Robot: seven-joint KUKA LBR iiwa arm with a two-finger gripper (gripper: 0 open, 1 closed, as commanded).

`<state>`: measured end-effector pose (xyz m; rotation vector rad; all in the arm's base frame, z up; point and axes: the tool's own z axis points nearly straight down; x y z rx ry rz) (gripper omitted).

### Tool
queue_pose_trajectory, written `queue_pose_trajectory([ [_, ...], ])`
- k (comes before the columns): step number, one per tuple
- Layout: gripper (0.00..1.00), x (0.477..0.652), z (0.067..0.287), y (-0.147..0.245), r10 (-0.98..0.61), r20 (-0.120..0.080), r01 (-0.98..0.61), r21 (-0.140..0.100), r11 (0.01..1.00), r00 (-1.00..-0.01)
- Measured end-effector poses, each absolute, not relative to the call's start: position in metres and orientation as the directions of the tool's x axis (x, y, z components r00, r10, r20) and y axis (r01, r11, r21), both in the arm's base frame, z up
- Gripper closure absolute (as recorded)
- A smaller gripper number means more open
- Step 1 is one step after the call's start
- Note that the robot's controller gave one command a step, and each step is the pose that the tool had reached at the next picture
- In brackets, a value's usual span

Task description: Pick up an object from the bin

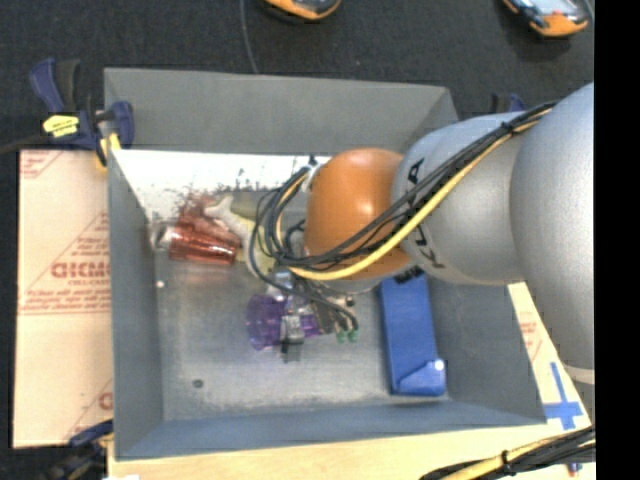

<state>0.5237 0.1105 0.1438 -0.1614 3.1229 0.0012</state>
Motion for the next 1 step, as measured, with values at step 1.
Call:
queue_pose_trajectory([
  [1, 1.0, 0.518, 0.227, 0.1051, -0.107, -0.01, -0.107, -0.001, 0.994, -0.994],
])
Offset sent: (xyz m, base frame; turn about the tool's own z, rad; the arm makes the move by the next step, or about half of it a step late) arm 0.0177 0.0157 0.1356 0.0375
